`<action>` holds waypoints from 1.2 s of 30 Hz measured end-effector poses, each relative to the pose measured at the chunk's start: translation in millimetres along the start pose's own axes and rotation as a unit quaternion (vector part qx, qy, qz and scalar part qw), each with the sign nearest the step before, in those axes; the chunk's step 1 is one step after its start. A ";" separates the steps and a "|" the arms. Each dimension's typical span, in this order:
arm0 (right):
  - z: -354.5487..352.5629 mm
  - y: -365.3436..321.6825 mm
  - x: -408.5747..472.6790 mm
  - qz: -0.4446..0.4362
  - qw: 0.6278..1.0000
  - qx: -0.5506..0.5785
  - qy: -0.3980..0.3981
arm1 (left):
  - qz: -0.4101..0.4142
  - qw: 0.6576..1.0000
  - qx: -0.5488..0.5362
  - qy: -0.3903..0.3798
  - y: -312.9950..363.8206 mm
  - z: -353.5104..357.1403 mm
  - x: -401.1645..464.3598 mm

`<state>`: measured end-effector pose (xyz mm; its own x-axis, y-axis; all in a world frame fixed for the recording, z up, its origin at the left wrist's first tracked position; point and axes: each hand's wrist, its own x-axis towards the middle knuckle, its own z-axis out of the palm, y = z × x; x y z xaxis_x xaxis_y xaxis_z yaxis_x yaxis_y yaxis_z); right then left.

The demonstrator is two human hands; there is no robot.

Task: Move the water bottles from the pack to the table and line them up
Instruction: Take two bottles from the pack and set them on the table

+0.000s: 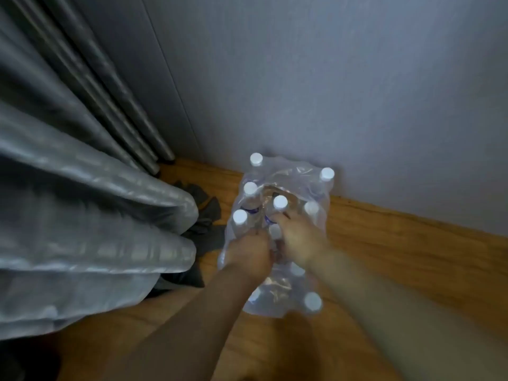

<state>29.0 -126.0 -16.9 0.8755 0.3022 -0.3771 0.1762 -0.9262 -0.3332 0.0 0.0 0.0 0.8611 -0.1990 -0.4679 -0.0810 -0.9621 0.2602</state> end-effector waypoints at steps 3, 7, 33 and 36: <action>15.0 5.1 11.1 -0.012 0.997 -0.070 0.003 | 0.003 0.995 0.104 0.000 8.2 11.4 8.2; 24.3 5.7 14.2 -0.015 0.995 -0.099 0.020 | -0.013 0.987 0.159 -0.031 13.1 15.1 14.6; -302.6 -139.6 -142.1 -0.034 0.995 -0.031 0.083 | -0.007 0.983 0.049 0.177 44.9 -279.5 -207.0; -365.7 -186.7 -178.9 -0.061 0.994 -0.050 0.070 | -0.037 0.977 0.057 0.203 41.4 -340.2 -267.8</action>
<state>4.1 -89.5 428.9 0.8972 0.3865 -0.2135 0.3231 -0.9042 -0.2794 -63.2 76.8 423.4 0.9928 -0.0600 -0.1033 -0.0462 -0.9903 0.1314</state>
